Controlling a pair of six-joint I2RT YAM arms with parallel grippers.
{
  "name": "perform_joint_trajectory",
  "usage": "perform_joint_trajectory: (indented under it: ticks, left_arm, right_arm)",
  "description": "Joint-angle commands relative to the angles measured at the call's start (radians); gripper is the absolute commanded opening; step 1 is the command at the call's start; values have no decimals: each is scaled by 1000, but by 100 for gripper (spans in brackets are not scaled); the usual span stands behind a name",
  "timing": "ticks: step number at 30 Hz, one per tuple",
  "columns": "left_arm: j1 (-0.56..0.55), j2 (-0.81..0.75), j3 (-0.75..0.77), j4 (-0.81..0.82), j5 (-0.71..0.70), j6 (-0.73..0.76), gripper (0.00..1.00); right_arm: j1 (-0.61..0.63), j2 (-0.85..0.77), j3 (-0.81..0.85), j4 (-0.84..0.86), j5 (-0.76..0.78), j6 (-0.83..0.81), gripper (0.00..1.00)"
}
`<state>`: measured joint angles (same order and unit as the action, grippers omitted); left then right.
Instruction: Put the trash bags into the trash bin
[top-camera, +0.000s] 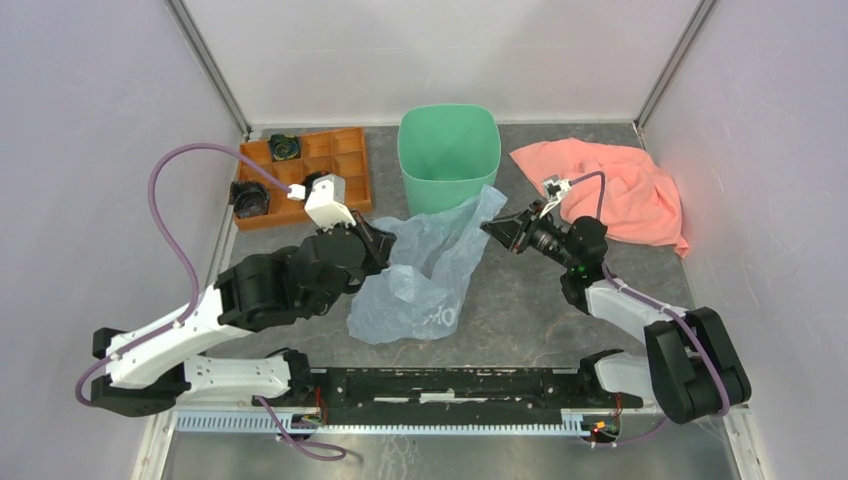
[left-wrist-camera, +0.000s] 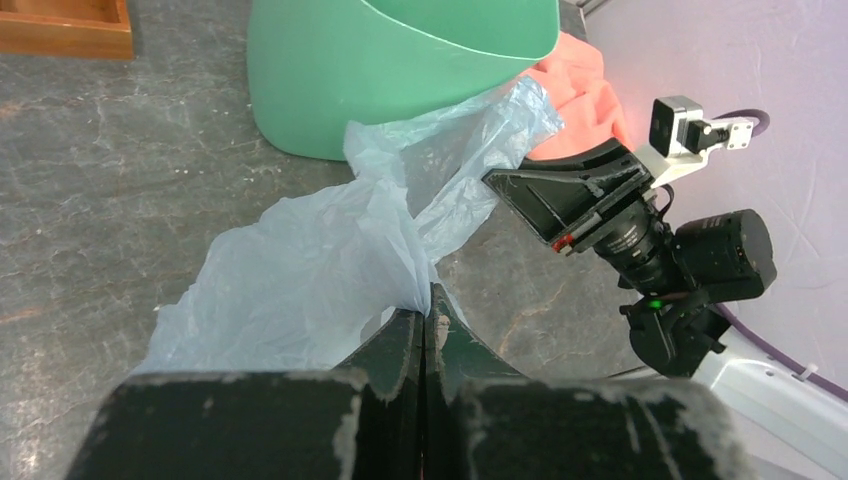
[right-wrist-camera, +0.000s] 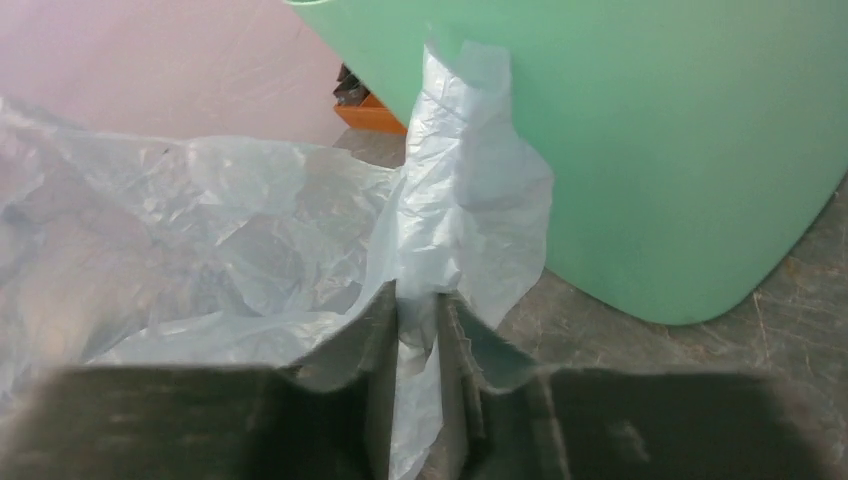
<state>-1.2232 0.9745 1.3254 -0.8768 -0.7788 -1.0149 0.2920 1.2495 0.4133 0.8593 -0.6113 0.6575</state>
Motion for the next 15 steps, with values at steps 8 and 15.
perform_joint_trajectory:
  ticks: [8, 15]
  left_arm:
    - [34, 169, 104, -10, -2, 52, 2]
    - [87, 213, 126, 14, 58, 51, 2]
  right_arm:
    - [162, -259, 15, 43, -259, -10, 0]
    - [370, -327, 71, -196, -133, -147, 10]
